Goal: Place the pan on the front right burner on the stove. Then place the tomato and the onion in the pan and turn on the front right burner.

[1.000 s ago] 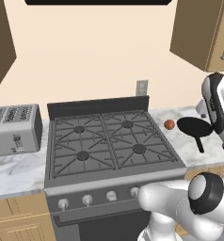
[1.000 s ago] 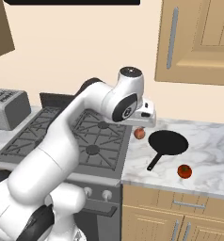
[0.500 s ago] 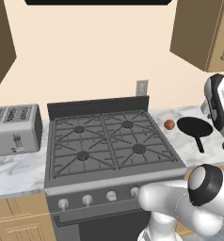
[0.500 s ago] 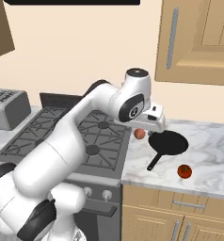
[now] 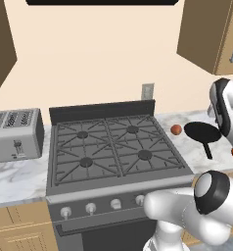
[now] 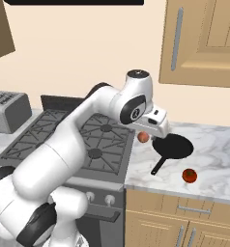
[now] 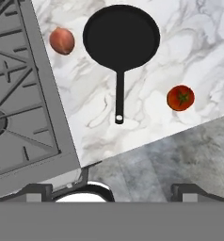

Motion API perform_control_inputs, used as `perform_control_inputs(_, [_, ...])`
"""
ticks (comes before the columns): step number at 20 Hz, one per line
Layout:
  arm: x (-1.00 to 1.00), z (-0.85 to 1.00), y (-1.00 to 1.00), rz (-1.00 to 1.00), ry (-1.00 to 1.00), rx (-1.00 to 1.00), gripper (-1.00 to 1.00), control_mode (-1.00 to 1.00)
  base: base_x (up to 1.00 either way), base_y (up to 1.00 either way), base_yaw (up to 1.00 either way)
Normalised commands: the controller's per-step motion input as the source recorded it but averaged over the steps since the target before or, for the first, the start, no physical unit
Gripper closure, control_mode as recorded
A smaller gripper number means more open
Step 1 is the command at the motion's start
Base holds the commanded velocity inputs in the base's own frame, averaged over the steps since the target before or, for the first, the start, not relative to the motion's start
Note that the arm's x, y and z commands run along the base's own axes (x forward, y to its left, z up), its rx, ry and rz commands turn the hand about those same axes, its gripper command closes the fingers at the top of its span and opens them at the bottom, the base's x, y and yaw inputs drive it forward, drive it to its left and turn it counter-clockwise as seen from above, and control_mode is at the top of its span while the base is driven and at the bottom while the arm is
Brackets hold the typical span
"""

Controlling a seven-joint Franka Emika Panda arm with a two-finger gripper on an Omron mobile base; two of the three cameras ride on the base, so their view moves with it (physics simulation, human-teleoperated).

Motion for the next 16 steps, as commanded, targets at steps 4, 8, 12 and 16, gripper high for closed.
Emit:
perform_control_inputs(4, [-0.02, -0.41, 0.0, -0.09, -0.01, 0.0, -1.0, -1.0, 0.0, 0.0, 0.0])
perform_control_inputs(8, [0.0, -0.31, 0.0, -0.05, 0.0, 0.0, -1.0, -1.0, 0.0, 0.0, 0.0])
perform_control_inputs(12, [0.0, -0.3, 0.0, -0.02, 0.0, 0.0, -1.0, -1.0, 0.0, 0.0, 0.0])
perform_control_inputs(16, [0.0, -0.4, -0.02, -0.01, 0.0, 0.0, -1.0, -1.0, 0.0, 0.0, 0.0])
